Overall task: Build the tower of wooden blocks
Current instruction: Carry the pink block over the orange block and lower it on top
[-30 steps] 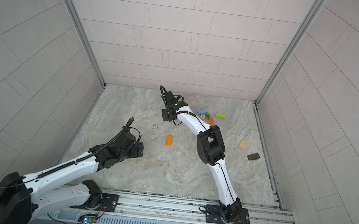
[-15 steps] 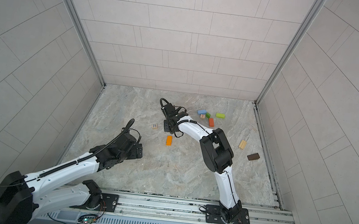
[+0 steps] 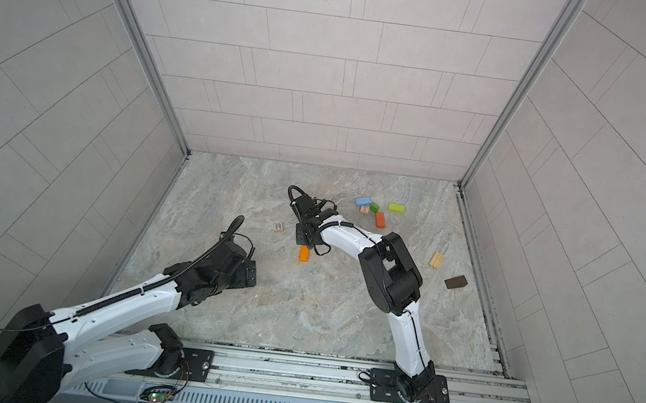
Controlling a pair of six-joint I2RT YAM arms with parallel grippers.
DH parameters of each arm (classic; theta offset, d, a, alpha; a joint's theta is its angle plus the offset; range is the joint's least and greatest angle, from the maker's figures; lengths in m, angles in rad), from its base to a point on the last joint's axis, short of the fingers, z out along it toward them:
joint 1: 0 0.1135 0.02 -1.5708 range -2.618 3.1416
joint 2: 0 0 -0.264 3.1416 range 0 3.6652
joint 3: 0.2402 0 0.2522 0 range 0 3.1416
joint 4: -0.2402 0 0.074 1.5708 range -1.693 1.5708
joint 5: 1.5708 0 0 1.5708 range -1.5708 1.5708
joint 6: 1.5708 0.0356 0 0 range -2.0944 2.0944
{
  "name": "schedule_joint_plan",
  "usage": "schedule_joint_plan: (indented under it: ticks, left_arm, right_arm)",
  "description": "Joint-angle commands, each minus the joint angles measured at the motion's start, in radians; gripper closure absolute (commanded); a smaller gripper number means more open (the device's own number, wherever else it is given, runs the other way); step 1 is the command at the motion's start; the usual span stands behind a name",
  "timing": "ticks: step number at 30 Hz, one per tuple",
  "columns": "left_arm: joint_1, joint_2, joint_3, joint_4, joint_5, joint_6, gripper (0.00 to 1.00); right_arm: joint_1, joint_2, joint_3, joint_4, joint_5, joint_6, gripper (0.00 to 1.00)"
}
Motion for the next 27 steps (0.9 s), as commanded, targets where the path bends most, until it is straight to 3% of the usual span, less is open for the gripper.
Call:
schedule_joint_plan:
  ticks: [1, 27]
  left_arm:
    - [0.006, 0.000, -0.015, 0.007, -0.005, 0.002, 0.00]
    - [0.010, -0.042, -0.049, 0.014, -0.015, 0.009, 0.00]
  right_arm:
    - [0.019, -0.047, -0.002, -0.011, 0.031, 0.022, 0.72]
    - [0.052, -0.042, -0.023, -0.040, 0.049, 0.035, 0.68]
